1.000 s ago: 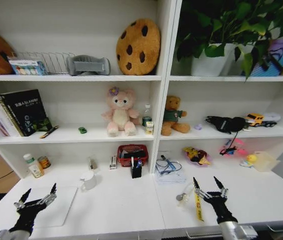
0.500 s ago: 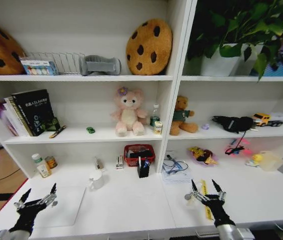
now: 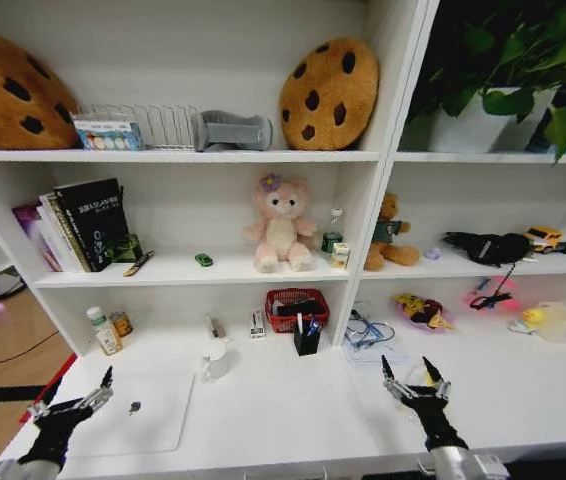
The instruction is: Organize the objects on the table.
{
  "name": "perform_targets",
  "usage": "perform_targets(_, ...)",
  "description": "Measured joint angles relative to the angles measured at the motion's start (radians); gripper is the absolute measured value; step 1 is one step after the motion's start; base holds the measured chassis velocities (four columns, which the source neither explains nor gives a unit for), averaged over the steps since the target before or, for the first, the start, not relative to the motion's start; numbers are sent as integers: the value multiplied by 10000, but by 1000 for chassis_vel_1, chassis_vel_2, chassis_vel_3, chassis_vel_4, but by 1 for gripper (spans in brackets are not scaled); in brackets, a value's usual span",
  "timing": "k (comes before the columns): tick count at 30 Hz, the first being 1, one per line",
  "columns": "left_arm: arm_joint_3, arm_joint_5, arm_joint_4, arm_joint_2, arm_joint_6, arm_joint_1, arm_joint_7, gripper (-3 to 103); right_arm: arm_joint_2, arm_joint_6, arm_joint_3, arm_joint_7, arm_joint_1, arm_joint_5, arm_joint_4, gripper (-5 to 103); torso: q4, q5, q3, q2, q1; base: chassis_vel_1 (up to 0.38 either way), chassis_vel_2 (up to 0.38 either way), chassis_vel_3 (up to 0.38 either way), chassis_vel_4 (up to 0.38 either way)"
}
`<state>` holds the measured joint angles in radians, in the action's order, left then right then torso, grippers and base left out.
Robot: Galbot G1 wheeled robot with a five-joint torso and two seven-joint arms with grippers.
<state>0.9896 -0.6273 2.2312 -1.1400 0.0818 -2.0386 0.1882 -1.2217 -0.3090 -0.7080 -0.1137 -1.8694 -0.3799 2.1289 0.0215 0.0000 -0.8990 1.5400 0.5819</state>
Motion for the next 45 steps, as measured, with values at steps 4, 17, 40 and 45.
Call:
perform_targets(4, 0, 0, 0, -1, 0, 0, 0, 100, -32, 13, 36, -36, 36, 34, 0, 100, -1, 2, 0, 0, 0, -25, -29, 27, 25)
perform_targets(17, 0, 0, 0, 0, 0, 0, 0, 100, -86, 20, 124, -50, 67, 174, 33, 100, 2, 0, -1, -1, 3, 23, -17, -16, 20)
perform_targets(40, -1, 1, 0, -1, 0, 0, 0, 100, -141, -114, 169, -41, -117, 244, -68, 100, 3, -2, 0, -1, 2, 118, -50, -130, 41)
perform_targets(45, -2, -1, 0, 0, 0, 0, 0, 100, -142, -120, 176, -44, -87, 244, -90, 100, 1, -3, -3, -3, 6, 217, 211, -210, -211)
